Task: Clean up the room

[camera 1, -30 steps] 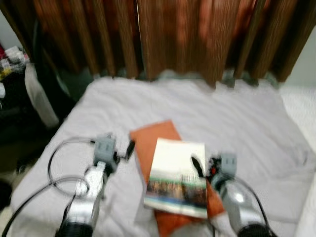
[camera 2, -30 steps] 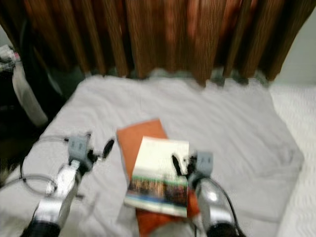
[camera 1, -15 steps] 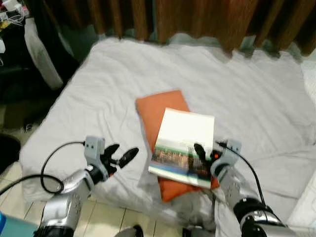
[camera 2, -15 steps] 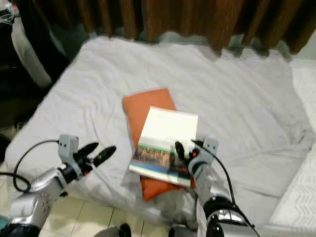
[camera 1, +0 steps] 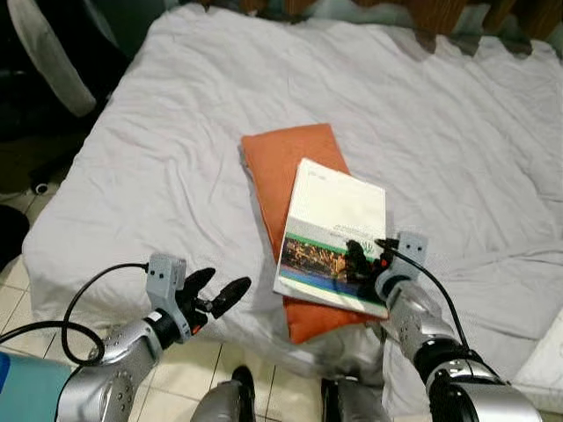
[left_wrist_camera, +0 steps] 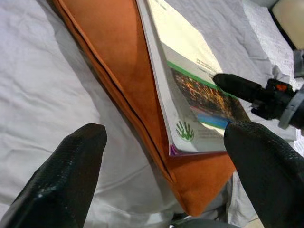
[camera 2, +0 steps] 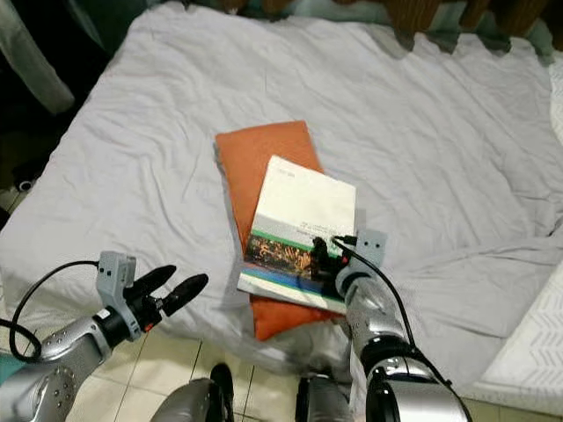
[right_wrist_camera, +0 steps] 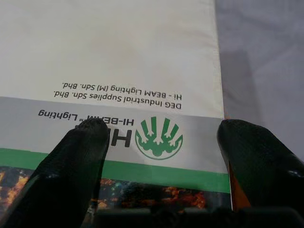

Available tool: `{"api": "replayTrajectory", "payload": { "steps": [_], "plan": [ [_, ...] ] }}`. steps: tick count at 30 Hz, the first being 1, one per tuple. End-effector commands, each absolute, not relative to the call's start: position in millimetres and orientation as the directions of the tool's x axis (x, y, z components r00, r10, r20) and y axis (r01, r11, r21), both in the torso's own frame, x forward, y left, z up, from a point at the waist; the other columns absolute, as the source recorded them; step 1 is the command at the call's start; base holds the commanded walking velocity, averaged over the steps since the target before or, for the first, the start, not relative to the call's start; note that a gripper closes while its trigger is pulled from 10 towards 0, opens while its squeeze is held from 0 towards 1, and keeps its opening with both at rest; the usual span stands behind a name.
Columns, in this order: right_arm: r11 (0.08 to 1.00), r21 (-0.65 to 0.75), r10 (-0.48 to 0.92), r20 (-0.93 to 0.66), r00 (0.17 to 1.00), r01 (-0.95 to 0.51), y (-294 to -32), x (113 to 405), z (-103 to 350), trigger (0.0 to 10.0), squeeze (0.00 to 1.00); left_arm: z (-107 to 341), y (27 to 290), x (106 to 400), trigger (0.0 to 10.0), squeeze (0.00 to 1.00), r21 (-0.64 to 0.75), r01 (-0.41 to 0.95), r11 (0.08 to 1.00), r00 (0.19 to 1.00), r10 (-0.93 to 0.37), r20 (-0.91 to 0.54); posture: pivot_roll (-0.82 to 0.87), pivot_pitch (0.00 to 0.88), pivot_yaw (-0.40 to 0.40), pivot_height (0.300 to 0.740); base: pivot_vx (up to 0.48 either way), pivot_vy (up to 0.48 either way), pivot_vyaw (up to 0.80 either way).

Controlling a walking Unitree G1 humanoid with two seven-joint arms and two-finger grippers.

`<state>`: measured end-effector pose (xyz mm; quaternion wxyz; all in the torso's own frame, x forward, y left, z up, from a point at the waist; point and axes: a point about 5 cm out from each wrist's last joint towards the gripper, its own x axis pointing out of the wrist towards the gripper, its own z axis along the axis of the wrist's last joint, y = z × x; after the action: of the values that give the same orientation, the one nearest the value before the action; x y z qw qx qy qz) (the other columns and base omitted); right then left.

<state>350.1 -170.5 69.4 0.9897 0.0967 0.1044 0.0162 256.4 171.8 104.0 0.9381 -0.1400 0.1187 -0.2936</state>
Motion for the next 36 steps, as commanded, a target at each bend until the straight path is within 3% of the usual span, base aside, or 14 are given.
{"api": "replayTrajectory", "payload": {
  "steps": [1, 12, 19, 24, 27, 29, 36],
  "plan": [
    [0.991, 0.137, 0.043, -0.234, 0.971, -0.011, -170.9, 343.3, 58.9, 10.0, 0.0, 98.4, 175.1, 248.7, 10.0, 0.0, -0.348, 0.493, 0.797, 0.803, -0.571, -0.171, 0.12, 0.405, 0.026, 0.74, 0.0, 0.0, 0.0],
    [0.991, 0.133, 0.027, -0.166, 0.986, -0.005, -172.2, 344.1, 64.8, 10.0, 0.0, 94.0, 168.2, 241.4, 10.0, 0.0, -0.373, 0.479, 0.795, 0.801, -0.569, -0.185, 0.11, 0.393, 0.017, 0.74, 0.0, 0.0, 0.0],
    [1.0, -0.013, 0.014, 0.021, 1.0, -0.014, -174.7, 351.4, 92.8, 10.0, 0.0, 91.7, 166.2, 238.2, 10.0, 0.0, -0.382, 0.471, 0.795, 0.803, -0.565, -0.188, 0.11, 0.387, 0.014, 0.74, 0.0, 0.0, 0.0],
    [0.999, -0.01, 0.033, 0.023, 0.999, -0.033, -173.4, 351.6, 93.5, 10.0, 0.0, 89.3, 162.1, 236.5, 10.0, 0.0, -0.389, 0.476, 0.789, 0.796, -0.574, -0.191, 0.1, 0.384, 0.014, 0.74, 0.0, 0.0, 0.0],
    [0.995, 0.096, 0.002, -0.06, 0.998, 0.003, -177.4, 348.5, 80.6, 10.0, 0.0, 88.6, 160.8, 236.3, 10.0, 0.0, -0.389, 0.479, 0.787, 0.792, -0.578, -0.195, 0.1, 0.384, 0.014, 0.74, 0.0, 0.0, 0.0],
    [0.966, 0.253, -0.022, -0.159, 0.987, 0.062, -180.5, 344.6, 66.0, 10.0, 0.0, 88.0, 161.6, 236.4, 10.0, 0.0, -0.385, 0.479, 0.789, 0.792, -0.577, -0.199, 0.11, 0.38, 0.018, 0.74, 0.0, 0.0, 0.0],
    [0.921, 0.365, -0.05, -0.228, 0.972, 0.133, -185.5, 339.9, 55.0, 10.0, 0.0, 89.0, 164.3, 236.3, 10.0, 0.0, -0.38, 0.476, 0.793, 0.795, -0.572, -0.199, 0.12, 0.376, 0.022, 0.74, 0.0, 0.0, 0.0]
  ]
}}
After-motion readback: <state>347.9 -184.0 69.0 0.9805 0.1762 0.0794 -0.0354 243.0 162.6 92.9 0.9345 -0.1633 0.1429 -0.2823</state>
